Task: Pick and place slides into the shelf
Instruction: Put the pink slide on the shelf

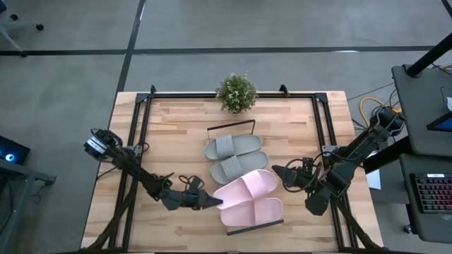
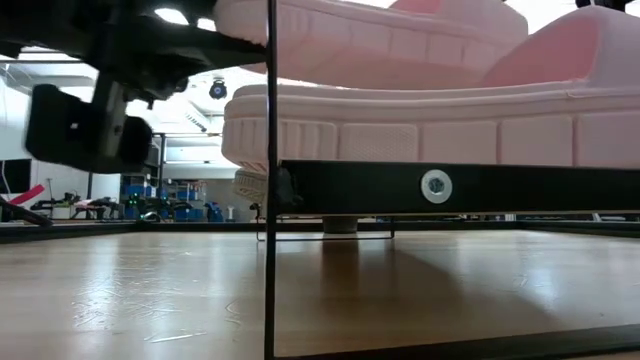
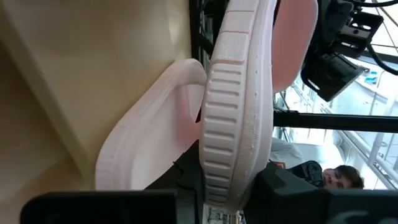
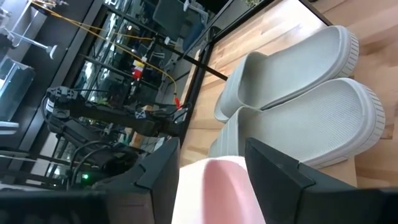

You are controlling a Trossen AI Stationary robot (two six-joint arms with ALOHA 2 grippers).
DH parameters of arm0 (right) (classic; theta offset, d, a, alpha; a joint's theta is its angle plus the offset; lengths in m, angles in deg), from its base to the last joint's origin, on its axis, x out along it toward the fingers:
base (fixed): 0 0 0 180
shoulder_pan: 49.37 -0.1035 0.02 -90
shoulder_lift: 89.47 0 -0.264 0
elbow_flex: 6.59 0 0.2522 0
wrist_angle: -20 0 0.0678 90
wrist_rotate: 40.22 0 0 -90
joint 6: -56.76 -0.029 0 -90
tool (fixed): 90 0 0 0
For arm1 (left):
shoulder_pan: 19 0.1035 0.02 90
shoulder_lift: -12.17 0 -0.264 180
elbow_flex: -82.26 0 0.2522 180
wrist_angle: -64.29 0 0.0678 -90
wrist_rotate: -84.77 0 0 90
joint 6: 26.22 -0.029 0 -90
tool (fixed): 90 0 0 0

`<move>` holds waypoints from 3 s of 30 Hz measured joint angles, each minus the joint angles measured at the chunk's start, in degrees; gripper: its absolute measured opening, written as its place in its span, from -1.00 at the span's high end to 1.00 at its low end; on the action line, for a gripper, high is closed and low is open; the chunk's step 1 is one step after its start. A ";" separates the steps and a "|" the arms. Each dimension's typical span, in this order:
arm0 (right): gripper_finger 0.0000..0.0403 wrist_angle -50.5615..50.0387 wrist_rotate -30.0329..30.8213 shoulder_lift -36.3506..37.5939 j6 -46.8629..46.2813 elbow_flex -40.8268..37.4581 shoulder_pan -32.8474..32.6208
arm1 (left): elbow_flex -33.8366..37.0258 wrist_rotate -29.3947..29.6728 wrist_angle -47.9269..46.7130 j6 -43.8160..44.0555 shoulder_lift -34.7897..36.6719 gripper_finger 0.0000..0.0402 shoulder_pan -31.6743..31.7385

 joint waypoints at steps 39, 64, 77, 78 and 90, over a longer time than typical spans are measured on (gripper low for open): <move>0.17 2.72 0.00 -0.04 1.79 0.00 0.00 | -1.49 -7.58 -6.25 4.47 -3.61 0.78 3.90; 0.17 2.87 -0.22 -0.04 1.82 0.00 0.00 | -3.36 -9.59 0.61 5.67 -10.56 0.65 4.39; 0.16 7.34 -1.51 -0.04 6.09 0.00 0.00 | -3.40 -9.49 -0.04 3.05 -10.54 0.64 5.33; 0.16 7.89 -1.50 -0.04 6.80 0.00 0.00 | -3.37 -9.50 -0.04 3.04 -10.54 0.64 5.33; 0.19 9.19 -2.09 -0.04 7.61 0.02 -0.02 | -3.21 -9.86 -0.04 1.05 -10.54 0.64 5.41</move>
